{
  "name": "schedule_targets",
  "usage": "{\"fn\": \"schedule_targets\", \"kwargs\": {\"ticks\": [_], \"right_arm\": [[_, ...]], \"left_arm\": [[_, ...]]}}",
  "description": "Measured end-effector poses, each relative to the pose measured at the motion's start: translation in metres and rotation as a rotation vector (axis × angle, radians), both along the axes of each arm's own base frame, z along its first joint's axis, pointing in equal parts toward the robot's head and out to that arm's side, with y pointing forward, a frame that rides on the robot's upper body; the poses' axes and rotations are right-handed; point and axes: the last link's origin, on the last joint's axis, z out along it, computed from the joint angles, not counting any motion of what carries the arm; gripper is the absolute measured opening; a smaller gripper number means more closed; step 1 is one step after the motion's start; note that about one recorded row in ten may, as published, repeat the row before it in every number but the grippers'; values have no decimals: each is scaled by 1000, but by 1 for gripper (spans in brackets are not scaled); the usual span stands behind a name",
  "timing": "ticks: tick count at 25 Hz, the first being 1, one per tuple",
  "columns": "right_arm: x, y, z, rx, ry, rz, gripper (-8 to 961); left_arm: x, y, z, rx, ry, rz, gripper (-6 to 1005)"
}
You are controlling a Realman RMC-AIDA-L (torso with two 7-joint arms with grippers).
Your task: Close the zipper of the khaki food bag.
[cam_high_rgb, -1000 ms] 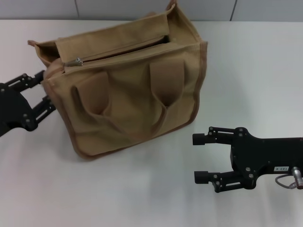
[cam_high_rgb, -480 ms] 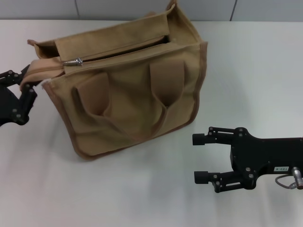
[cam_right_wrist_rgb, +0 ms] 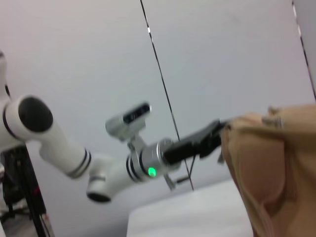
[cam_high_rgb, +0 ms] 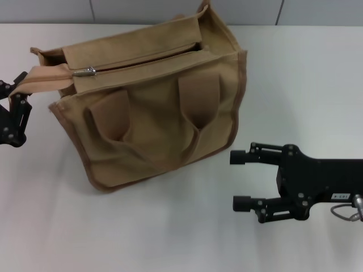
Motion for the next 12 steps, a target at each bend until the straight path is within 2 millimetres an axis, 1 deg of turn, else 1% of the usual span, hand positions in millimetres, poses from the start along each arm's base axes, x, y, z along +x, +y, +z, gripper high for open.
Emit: {"fn": "schedule_targets", "kwargs": {"ticks": [3,6,7,8,9,11,12], "right_arm": [[-8,4,7,19,69,-19,840],[-13,8,10,14,103,-30,840],[-21,14,13,-1,134,-42,840],[-21,14,13,-1,134,-42,840],[-29,20,15,-26,156,-57,839],[-33,23,16,-39,161,-62,839],[-42,30,18,-76,172,-73,839]], "left_arm": [[2,-1,-1,0,-16,-9,25],[4,0,-3,3,-38,-11,26],[5,0,-4,2,-44,-13,26],[5,0,-4,2,-44,-13,27],[5,0,-4,2,-46,-14,27],[6,0,-3,5,-53,-17,27],[6,0,-3,8,-59,-22,28]]}}
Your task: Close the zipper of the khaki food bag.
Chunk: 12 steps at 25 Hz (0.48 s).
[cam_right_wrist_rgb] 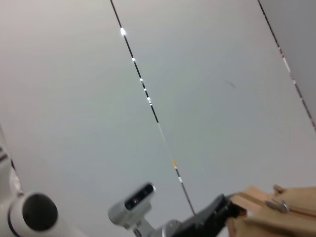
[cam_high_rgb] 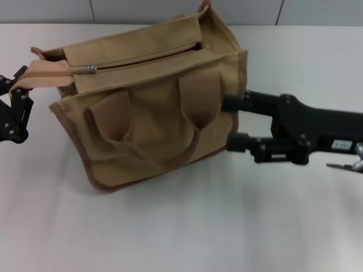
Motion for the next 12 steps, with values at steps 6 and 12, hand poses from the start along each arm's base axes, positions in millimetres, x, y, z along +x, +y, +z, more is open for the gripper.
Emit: {"fn": "schedule_targets", "kwargs": {"ticks": [6,12], "right_arm": [[-24,15,3,-80,1,16,838],[-47,32,13,-62,-18,66,837]], "left_arm": [[1,-1,0,1,-6,-7,29],[2,-1,0,6,-22,-8,31]]}}
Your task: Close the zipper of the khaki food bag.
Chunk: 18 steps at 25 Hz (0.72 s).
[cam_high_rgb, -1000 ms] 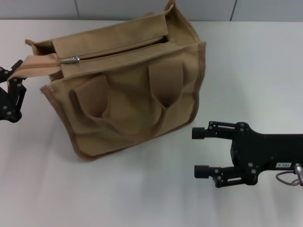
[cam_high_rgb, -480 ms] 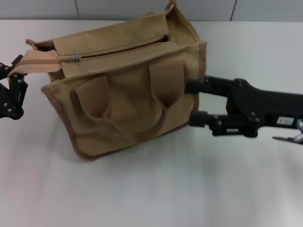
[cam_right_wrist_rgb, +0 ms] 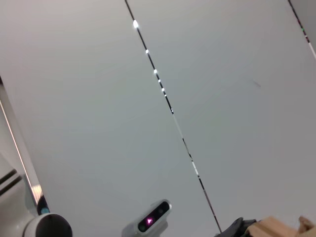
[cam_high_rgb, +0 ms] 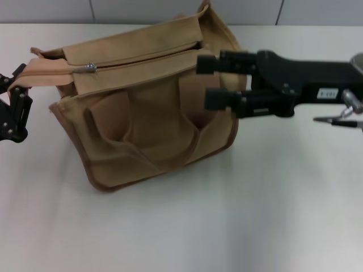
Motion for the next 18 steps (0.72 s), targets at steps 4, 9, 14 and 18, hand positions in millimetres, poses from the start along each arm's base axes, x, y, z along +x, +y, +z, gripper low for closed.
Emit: {"fn": "schedule_targets", "kwargs": {"ticks": [4,9,14,18], "right_arm": [[-17,14,8,41,-44,49,836],[-41,27,11,74,-152,133,835],[-64,36,4,112,-277,221,820],[-88,47,-6,163,-376,288,806]], "left_arm": [[0,0,0,1,-2,-2,32],[1,0,-1,-2,-7,-6,33],[2,-1,-2,-9,-11,-6,35],[1,-4,-4,-13,-20,-1,36]]}}
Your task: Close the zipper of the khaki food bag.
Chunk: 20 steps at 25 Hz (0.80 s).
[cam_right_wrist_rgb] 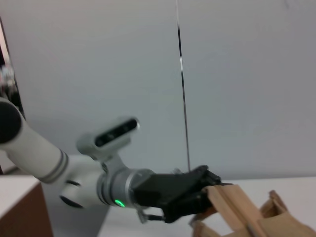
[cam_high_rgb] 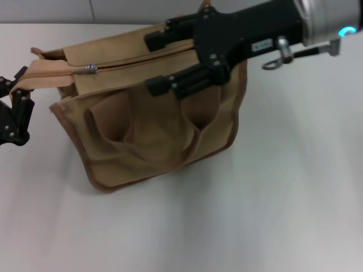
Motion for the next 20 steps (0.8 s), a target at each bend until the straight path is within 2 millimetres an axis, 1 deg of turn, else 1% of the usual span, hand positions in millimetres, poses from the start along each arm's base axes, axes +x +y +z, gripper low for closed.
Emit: {"fn": "schedule_targets", "kwargs": {"ticks": [1,4,5,6,9,10,11,14,15,16,20], "right_arm": [[0,0,0,0,0,0,802],[-14,5,-5,25,-38,39,791],[-23,8,-8,40,-65,72,787],[-23,8,-8,40,-65,72,783],[-35,9,-13,62,-111,123,772],[-44,10,-16,78,-138,161,769],[-44,10,-16,78,-138,161,765],[-54,11,-20,111,-167,203,754],[-61,14,-23,138,-181,223,750],[-61,14,-23,138,-181,223,747],[-71,14,-30,162,-204,265,732]], "left_arm": [[0,0,0,0,0,0,36],[0,-1,0,-1,-6,0,37],[1,0,-1,-1,-7,-2,37],[1,0,-1,-1,-7,-2,37],[2,-1,-1,-2,-10,-7,38],[2,-1,-1,-2,-13,-12,38],[2,-1,-1,-2,-13,-12,39],[3,-2,0,1,-16,-17,40],[2,-2,0,2,-17,-17,40],[2,-2,0,2,-17,-17,40],[3,-4,0,-6,-25,-19,41]]}}
